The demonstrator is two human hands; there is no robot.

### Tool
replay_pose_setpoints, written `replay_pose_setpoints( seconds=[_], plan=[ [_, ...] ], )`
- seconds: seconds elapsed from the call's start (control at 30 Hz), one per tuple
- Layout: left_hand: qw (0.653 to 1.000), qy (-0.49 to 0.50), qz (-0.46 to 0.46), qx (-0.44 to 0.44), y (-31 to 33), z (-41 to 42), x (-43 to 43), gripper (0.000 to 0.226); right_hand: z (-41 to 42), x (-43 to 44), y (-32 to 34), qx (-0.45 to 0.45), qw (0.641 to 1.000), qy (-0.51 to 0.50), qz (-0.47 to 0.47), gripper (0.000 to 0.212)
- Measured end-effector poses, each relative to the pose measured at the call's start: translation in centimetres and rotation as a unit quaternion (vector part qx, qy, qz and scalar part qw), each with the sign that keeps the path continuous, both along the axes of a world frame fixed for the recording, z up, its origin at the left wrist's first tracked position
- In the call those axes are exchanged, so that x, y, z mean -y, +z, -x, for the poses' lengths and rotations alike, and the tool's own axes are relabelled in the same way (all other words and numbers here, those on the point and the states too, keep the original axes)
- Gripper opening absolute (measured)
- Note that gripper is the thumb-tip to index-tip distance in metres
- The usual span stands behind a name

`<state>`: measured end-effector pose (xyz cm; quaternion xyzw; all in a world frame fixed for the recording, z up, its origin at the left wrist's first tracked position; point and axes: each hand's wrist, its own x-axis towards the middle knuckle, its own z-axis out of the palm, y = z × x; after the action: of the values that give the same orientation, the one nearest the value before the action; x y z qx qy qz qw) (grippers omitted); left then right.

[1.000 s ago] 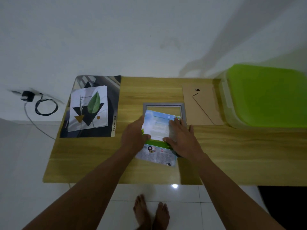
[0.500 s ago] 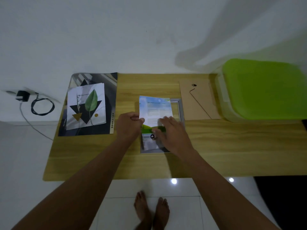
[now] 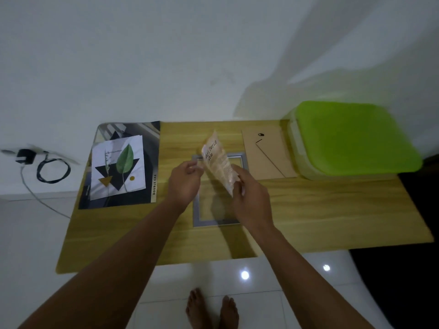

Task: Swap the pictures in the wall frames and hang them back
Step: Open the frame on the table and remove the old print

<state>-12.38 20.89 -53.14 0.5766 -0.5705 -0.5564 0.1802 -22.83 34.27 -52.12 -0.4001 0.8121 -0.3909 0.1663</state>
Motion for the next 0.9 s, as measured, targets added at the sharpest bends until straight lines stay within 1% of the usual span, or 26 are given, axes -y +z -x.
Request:
replay_pose_setpoints(
  seconds=[0.07, 0.1, 0.17, 0.2, 0.27, 0.33, 0.4, 0.53, 0.6, 0.67, 0.77, 0.83, 0.9],
  plan=[
    [0.998, -0.006, -0.06, 0.011, 0.5, 0.5, -0.7, 0.057, 1.0, -0.9, 0.7, 0.117, 0.991, -0.038, 0.055, 0.041],
    [0.994, 0.003, -0.11, -0.01, 0.8, 0.8, -1.1, 0.062, 1.7, -1.5, 1.0, 0.166, 0.982, -0.057, 0.075, 0.04],
    [0.975, 0.015, -0.208, -0.074, 1.9, 1.7, -2.1, 0.065, 3.1, -2.9, 1.7, 0.23, 0.966, -0.086, 0.085, 0.042],
    [0.971, 0.008, -0.222, -0.093, 2.1, 2.0, -2.5, 0.066, 3.8, -3.8, 2.0, 0.247, 0.961, -0.091, 0.082, 0.044],
    [0.976, -0.012, -0.2, -0.087, 1.7, 2.8, -3.2, 0.073, 5.1, -5.6, 2.5, 0.26, 0.959, -0.086, 0.075, 0.052],
    [0.988, -0.04, -0.148, -0.034, 1.3, 3.7, -4.4, 0.075, 6.4, -7.6, 2.6, 0.28, 0.954, -0.085, 0.067, 0.058],
    [0.99, -0.072, -0.116, 0.021, 0.8, 4.8, -6.3, 0.077, 7.9, -9.5, 2.2, 0.315, 0.942, -0.095, 0.066, 0.061],
    [0.978, -0.045, -0.204, -0.011, -0.1, 7.5, -10.7, 0.072, 11.0, -13.3, 1.3, 0.362, 0.923, -0.115, 0.06, 0.062],
    [0.977, -0.033, -0.208, -0.016, -0.7, 9.0, -12.5, 0.062, 12.4, -15.0, 0.7, 0.377, 0.917, -0.117, 0.051, 0.062],
    [0.983, -0.039, -0.18, -0.024, -1.0, 10.2, -13.7, 0.052, 13.8, -16.5, 0.1, 0.378, 0.917, -0.121, 0.036, 0.063],
    [0.992, -0.083, -0.094, 0.002, -1.7, 11.6, -15.6, 0.056, 16.1, -18.2, -1.0, 0.368, 0.923, -0.115, -0.011, 0.061],
    [0.992, -0.111, -0.042, 0.031, -2.2, 12.5, -16.8, 0.058, 17.3, -19.1, -2.1, 0.376, 0.919, -0.116, -0.037, 0.053],
    [0.991, -0.121, -0.014, 0.058, -2.9, 13.4, -17.9, 0.058, 18.1, -19.9, -3.2, 0.37, 0.92, -0.116, -0.06, 0.044]
  ],
)
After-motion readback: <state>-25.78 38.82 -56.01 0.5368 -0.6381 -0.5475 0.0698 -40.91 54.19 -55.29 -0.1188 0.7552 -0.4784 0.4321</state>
